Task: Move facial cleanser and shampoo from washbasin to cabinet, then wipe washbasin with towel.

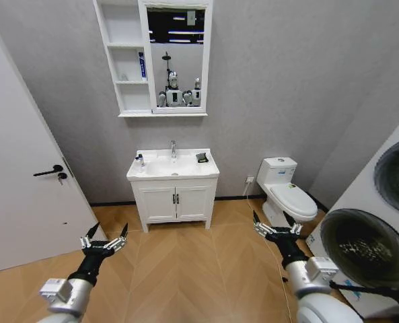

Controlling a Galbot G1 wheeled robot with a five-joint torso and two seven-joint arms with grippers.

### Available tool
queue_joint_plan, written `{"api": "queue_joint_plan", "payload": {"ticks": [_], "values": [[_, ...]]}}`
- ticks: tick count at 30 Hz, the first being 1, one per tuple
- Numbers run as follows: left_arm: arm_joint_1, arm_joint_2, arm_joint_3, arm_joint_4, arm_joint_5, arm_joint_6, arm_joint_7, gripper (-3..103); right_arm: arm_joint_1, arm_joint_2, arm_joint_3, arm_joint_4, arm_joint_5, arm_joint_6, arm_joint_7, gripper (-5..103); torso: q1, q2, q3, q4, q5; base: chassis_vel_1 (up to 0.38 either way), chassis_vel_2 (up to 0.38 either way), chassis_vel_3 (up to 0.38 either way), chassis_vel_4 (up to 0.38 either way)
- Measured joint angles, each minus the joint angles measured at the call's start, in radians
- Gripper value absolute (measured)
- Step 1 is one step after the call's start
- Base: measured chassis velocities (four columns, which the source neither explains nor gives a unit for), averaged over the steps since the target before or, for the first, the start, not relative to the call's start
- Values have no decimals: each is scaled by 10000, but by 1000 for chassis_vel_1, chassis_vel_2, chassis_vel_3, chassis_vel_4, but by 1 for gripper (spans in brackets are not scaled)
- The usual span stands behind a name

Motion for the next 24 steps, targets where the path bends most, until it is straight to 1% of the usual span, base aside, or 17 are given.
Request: {"api": "queue_joint_plan", "payload": {"ticks": [6, 13, 24], "values": [[11, 1, -9, -3, -113, 29, -20, 100, -40, -21, -29, -1, -18, -19, -62, 100, 0, 0, 0, -1, 0, 0, 0, 0, 0], [164, -55, -4, 21, 65, -4, -19, 100, -11, 41, -12, -28, 24, 6, -134, 100, 0, 0, 0, -1, 0, 0, 0, 0, 0], [151, -312, -12, -21, 86, -8, -15, 100, 21, -45, -43, -61, 28, 30, -162, 100, 0, 0, 0, 0, 0, 0, 0, 0, 0]]}}
